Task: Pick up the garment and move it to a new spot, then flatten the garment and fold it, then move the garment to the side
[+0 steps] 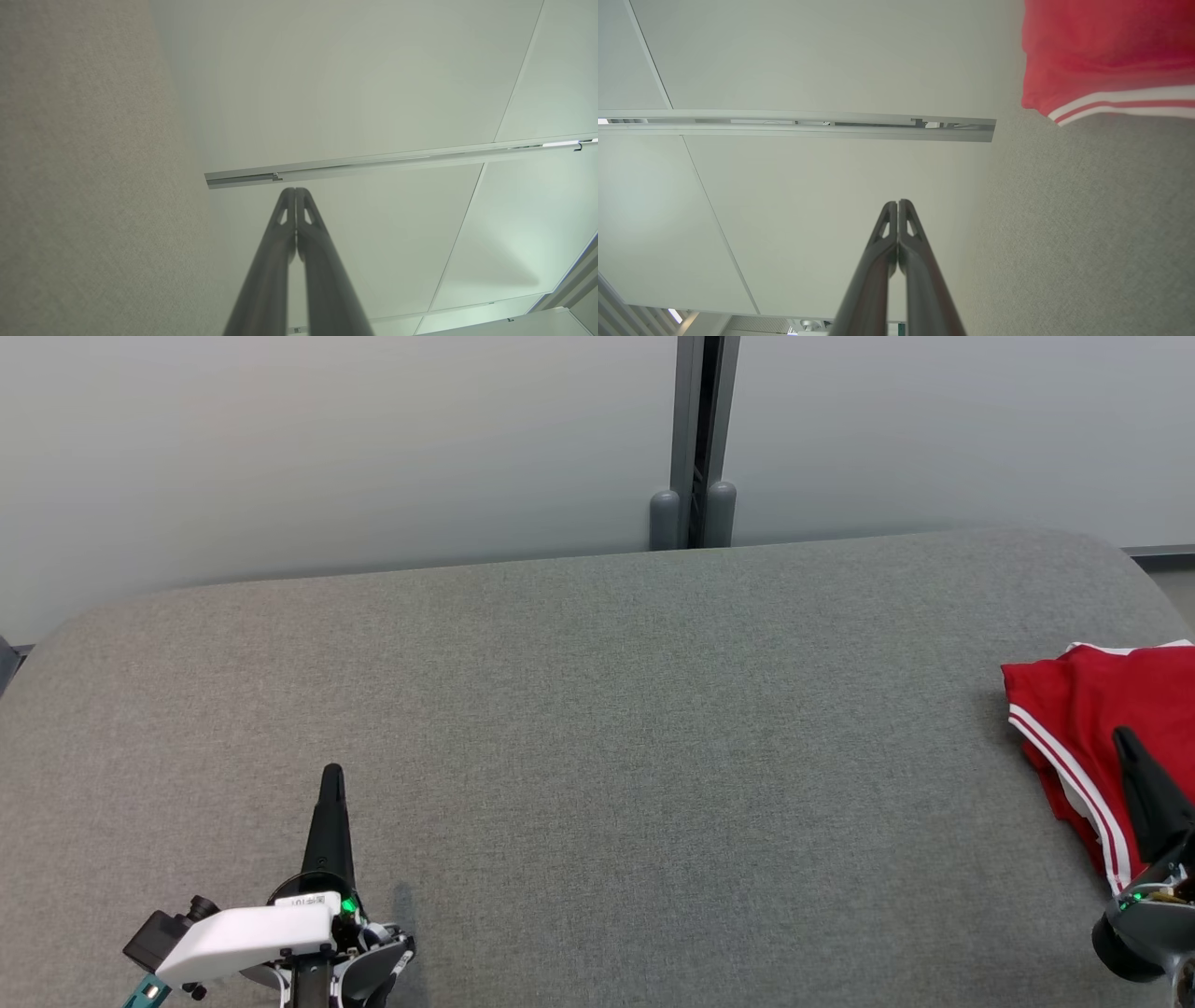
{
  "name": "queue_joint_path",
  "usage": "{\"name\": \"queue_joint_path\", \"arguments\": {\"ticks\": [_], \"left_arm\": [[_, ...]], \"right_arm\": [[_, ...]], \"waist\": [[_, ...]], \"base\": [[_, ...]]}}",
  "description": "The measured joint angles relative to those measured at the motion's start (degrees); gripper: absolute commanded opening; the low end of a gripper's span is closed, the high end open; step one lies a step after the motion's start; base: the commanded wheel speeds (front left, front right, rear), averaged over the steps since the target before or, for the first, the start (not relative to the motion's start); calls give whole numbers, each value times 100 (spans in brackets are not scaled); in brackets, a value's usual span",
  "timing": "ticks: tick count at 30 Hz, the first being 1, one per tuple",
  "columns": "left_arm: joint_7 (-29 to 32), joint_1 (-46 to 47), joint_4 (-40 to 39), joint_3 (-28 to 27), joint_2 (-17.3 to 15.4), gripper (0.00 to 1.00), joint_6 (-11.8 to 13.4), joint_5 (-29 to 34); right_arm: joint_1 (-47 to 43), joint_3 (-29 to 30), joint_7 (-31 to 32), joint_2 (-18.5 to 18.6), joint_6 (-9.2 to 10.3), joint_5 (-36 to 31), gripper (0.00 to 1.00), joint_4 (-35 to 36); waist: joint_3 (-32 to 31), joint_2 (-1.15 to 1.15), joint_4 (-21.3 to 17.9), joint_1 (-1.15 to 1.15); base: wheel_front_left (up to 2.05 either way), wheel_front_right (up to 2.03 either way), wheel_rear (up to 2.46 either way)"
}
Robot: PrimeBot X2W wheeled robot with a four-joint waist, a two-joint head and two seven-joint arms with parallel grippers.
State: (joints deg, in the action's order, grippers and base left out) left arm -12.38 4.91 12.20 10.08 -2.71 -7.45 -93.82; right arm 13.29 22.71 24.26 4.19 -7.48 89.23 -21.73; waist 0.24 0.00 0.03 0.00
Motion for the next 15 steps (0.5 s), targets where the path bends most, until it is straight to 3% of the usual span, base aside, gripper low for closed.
{"name": "queue_joint_path", "arguments": {"ticks": [15], "left_arm": [[0, 0, 0, 0, 0, 0, 0, 0]], "right_arm": [[0, -2, 0, 0, 0, 0, 0, 0]], "waist": [[0, 0, 0, 0]], "base": [[0, 0, 0]]}}
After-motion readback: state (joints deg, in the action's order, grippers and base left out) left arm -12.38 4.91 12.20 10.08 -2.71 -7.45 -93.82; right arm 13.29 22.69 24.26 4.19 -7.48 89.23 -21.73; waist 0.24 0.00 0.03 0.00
